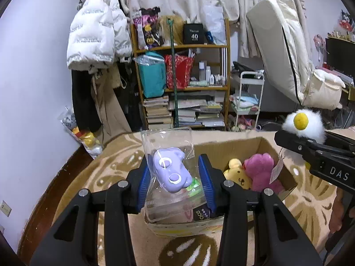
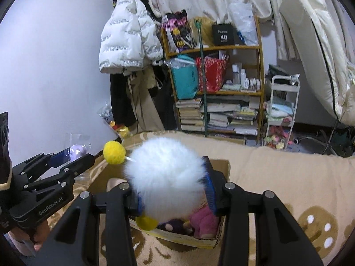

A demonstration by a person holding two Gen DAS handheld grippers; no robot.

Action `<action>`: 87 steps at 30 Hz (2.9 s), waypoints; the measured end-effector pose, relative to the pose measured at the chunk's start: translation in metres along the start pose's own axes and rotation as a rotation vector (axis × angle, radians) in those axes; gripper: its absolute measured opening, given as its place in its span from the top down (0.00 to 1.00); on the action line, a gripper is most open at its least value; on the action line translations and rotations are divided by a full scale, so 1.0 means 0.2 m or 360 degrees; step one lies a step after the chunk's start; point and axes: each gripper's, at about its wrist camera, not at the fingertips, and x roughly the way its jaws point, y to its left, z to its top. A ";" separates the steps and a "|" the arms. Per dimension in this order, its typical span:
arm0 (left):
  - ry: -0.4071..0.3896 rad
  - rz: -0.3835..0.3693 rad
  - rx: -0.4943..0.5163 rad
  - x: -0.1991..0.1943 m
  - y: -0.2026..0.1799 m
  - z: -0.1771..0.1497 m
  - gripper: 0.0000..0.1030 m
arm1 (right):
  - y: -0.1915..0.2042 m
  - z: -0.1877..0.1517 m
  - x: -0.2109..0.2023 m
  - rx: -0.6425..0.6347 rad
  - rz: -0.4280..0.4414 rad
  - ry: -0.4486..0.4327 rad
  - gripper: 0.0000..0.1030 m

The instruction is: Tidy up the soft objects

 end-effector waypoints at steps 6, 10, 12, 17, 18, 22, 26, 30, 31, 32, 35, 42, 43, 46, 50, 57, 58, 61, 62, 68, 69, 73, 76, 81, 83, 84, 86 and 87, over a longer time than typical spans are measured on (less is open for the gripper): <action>0.0090 -0.0038 0.0027 0.11 -0.04 -0.08 0.60 | -0.07 -0.07 0.11 0.0069 0.0015 0.0120 0.55; 0.0130 -0.0059 0.0049 0.16 -0.07 -0.11 0.59 | -0.10 -0.10 0.14 0.0116 0.0028 0.0171 0.53; 0.0141 -0.0053 0.0059 0.17 -0.08 -0.12 0.58 | -0.11 -0.11 0.15 0.0129 0.0032 0.0198 0.53; 0.0149 -0.0017 0.0068 0.18 -0.10 -0.14 0.49 | -0.11 -0.12 0.17 0.0132 0.0030 0.0239 0.53; 0.0144 -0.0018 0.0064 0.17 -0.10 -0.14 0.46 | -0.11 -0.12 0.17 0.0129 0.0029 0.0242 0.51; 0.0152 -0.0026 0.0049 0.17 -0.09 -0.14 0.37 | -0.10 -0.13 0.16 0.0113 0.0018 0.0245 0.46; 0.0159 -0.0010 0.0049 0.15 -0.08 -0.14 0.26 | -0.10 -0.12 0.14 0.0113 0.0010 0.0225 0.36; 0.0123 0.0030 0.0019 0.09 -0.05 -0.15 0.12 | -0.10 -0.11 0.09 0.0116 0.0004 0.0183 0.19; 0.0117 0.0035 0.0008 0.08 -0.04 -0.15 0.10 | -0.09 -0.10 0.08 0.0114 0.0000 0.0168 0.16; 0.0113 0.0044 -0.0008 0.06 -0.03 -0.15 0.10 | -0.09 -0.10 0.06 0.0111 -0.0003 0.0152 0.11; 0.0099 0.0077 -0.0028 0.01 -0.01 -0.15 0.08 | -0.08 -0.09 0.01 0.0105 0.0016 0.0117 0.01; 0.0061 0.0123 0.0010 -0.14 0.02 -0.16 0.04 | -0.02 -0.09 -0.13 0.0021 -0.0030 0.0041 0.00; 0.0058 0.0128 0.0012 -0.16 0.03 -0.16 0.04 | -0.01 -0.09 -0.16 0.0007 -0.0040 0.0027 0.00; 0.0037 0.0135 0.0025 -0.25 0.03 -0.17 0.04 | 0.01 -0.10 -0.23 -0.0021 -0.0045 -0.0002 0.00; 0.0008 0.0133 0.0043 -0.36 0.03 -0.18 0.03 | 0.04 -0.09 -0.31 -0.0055 -0.0066 -0.0041 0.00; -0.0066 0.0145 0.0047 -0.55 0.03 -0.19 0.03 | 0.06 -0.10 -0.46 -0.0070 -0.0120 -0.0114 0.00; -0.0073 0.0150 0.0045 -0.58 0.03 -0.20 0.03 | 0.06 -0.11 -0.48 -0.0070 -0.0130 -0.0119 0.00; -0.0097 0.0163 0.0039 -0.64 0.03 -0.21 0.03 | 0.07 -0.12 -0.52 -0.0069 -0.0150 -0.0132 0.00; -0.0106 0.0170 0.0036 -0.66 0.04 -0.22 0.03 | 0.07 -0.13 -0.54 -0.0071 -0.0157 -0.0132 0.00; -0.0154 0.0205 0.0026 -0.72 0.04 -0.24 0.01 | 0.07 -0.15 -0.61 -0.0064 -0.0190 -0.0156 0.00; -0.0154 0.0203 0.0025 -0.72 0.04 -0.24 0.01 | 0.07 -0.16 -0.62 -0.0060 -0.0193 -0.0161 0.00; -0.0176 0.0208 0.0014 -0.73 0.05 -0.26 0.01 | 0.07 -0.17 -0.66 -0.0067 -0.0214 -0.0185 0.00; -0.0175 0.0214 0.0014 -0.73 0.05 -0.27 0.01 | 0.07 -0.18 -0.67 -0.0084 -0.0238 -0.0202 0.00; -0.0188 0.0222 0.0006 -0.71 0.06 -0.28 0.01 | 0.06 -0.21 -0.64 -0.0079 -0.0238 -0.0172 0.00; -0.0183 0.0228 -0.0010 -0.68 0.08 -0.28 0.01 | 0.04 -0.21 -0.63 -0.0081 -0.0240 -0.0165 0.00; -0.0185 0.0232 -0.0016 -0.67 0.09 -0.28 0.01 | 0.04 -0.21 -0.62 -0.0083 -0.0242 -0.0165 0.00; -0.0183 0.0227 -0.0033 -0.65 0.10 -0.28 0.01 | 0.04 -0.21 -0.61 -0.0086 -0.0248 -0.0178 0.00; -0.0182 0.0221 -0.0040 -0.64 0.11 -0.28 0.01 | 0.04 -0.22 -0.61 -0.0088 -0.0252 -0.0188 0.00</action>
